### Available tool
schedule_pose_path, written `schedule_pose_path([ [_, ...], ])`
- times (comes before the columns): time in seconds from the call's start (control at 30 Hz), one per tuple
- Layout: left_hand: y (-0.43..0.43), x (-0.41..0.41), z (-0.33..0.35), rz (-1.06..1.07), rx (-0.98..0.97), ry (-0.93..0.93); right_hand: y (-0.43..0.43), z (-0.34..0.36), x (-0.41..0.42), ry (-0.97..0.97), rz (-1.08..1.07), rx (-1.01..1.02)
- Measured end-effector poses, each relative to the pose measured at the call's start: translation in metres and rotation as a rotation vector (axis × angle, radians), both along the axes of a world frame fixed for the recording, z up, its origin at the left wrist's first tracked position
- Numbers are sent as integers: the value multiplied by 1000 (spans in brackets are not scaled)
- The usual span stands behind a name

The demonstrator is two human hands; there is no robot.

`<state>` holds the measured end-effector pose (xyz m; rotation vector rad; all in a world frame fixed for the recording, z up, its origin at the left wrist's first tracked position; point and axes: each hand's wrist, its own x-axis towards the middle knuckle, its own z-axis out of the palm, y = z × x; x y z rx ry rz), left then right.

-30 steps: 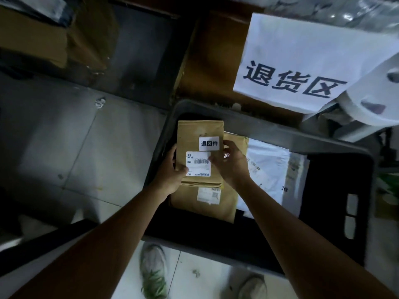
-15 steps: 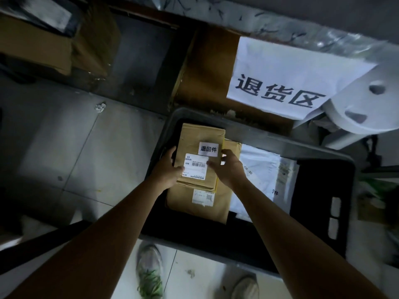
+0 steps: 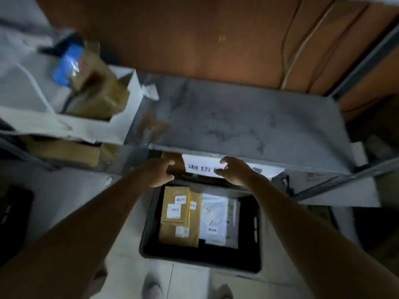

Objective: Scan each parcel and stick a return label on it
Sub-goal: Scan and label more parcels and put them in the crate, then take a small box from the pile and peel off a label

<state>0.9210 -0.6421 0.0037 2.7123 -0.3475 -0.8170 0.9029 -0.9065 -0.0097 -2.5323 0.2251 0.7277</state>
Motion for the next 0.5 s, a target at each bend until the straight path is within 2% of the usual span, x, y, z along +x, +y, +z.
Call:
schedule_pose_path([
  [0.27, -113, 16, 222, -225, -198, -147, -83, 236, -66, -209, -199, -125],
  [0.5, -238, -52, 330, -533, -316, -251, -155, 357, -216, -243, -422, -308],
])
